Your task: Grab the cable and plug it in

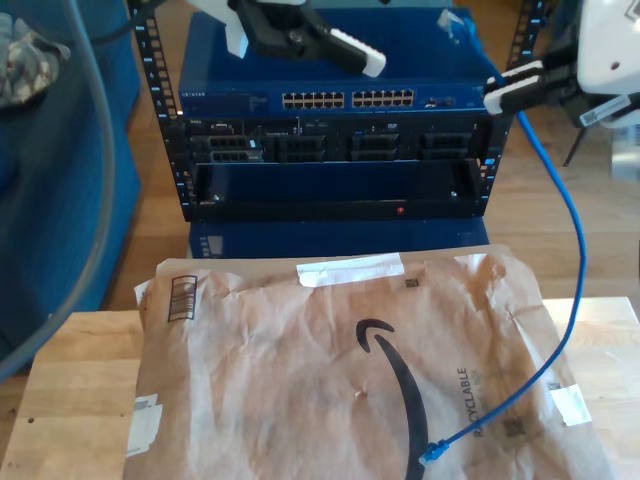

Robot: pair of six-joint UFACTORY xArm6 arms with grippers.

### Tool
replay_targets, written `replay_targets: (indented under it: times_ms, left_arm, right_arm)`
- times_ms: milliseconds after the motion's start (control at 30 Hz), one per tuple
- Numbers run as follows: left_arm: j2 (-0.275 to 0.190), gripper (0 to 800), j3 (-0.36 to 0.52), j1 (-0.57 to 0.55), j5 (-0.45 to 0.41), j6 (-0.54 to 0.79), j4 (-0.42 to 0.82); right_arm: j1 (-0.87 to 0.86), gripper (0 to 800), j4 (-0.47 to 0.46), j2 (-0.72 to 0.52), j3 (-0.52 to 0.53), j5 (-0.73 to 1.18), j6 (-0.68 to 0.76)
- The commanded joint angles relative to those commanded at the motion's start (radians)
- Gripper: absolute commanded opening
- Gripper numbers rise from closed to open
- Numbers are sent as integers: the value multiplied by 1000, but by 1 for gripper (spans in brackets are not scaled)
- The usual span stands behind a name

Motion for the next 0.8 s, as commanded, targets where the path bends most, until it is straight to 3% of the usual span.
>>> replay_targets:
  times_ms: [800]
  left_arm:
    - [8,800,-3,-2,3,-2,6]
  right_arm:
    - [110,2,3,92,-9,-58,-9]
